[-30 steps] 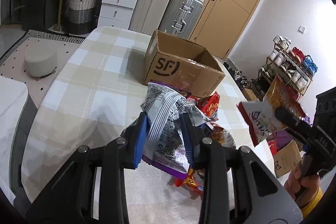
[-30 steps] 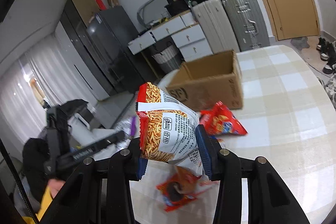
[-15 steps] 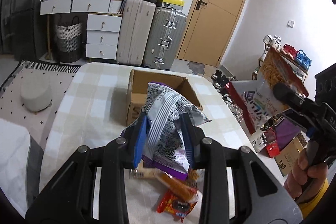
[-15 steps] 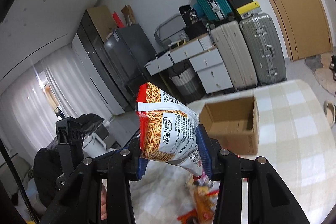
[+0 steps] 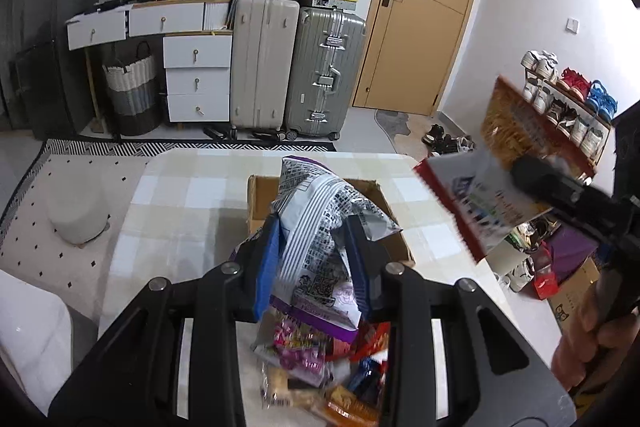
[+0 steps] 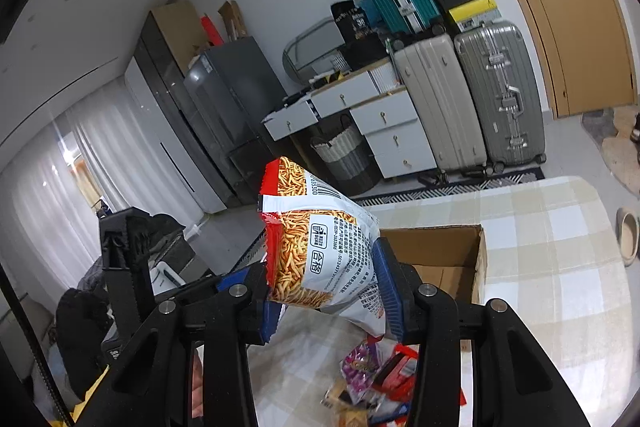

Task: Organize snacks
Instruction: 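Lift both bags and carry them over the cardboard box, then open both tools to drop the bags into the box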

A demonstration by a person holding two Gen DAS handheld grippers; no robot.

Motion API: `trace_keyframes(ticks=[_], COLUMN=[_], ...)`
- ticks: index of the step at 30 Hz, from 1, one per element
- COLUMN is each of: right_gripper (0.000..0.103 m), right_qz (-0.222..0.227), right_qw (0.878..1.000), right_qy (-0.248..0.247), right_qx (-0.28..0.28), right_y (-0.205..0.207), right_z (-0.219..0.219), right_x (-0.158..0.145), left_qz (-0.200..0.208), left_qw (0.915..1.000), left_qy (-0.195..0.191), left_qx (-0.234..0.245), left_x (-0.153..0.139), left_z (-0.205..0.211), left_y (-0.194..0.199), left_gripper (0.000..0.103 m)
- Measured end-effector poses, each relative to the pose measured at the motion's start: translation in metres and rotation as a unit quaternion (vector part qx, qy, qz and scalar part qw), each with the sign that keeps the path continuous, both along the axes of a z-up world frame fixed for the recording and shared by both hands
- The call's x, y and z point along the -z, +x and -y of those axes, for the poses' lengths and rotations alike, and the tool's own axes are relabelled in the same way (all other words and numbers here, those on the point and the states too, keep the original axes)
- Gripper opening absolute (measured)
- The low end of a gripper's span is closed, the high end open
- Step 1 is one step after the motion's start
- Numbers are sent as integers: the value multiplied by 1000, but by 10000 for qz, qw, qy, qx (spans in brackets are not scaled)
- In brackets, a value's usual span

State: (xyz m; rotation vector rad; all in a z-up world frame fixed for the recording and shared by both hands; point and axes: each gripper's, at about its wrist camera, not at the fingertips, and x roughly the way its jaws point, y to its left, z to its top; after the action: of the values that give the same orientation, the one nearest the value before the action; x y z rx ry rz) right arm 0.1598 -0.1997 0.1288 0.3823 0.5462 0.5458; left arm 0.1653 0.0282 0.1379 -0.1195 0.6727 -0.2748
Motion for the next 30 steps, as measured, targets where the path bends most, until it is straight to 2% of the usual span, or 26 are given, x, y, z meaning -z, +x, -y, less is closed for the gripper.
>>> trace_keyframes(ticks=[6, 14, 19, 24, 27, 30], right_gripper=[42, 42, 42, 43, 43, 43], right_qz=[-251, -637, -992, -1155, -1218, -1291], right_qw=[9996, 9975, 9945, 9923, 9911, 9897], right_qy=[-104, -259, -296, -438, -524, -611], right_qx=[107, 146, 178, 121, 90, 91], right_y=[51, 100, 126, 136, 139, 140], right_z=[-2, -3, 1, 0, -3, -6], right_x=[21, 63, 93, 112, 119, 124], left_qz=[-155, -529, -762, -1031, -1033, -1057], left_qw=[9999, 9982, 9965, 9942, 9937, 9933], left_qy=[7, 181, 272, 235, 436, 436], left_qx=[32, 203, 209, 182, 87, 140], left_x=[9, 51, 84, 113, 123, 129], left_z=[13, 39, 52, 54, 59, 57], left_y=[64, 138, 167, 196, 203, 202], left_gripper=[29, 29, 30, 30, 30, 30])
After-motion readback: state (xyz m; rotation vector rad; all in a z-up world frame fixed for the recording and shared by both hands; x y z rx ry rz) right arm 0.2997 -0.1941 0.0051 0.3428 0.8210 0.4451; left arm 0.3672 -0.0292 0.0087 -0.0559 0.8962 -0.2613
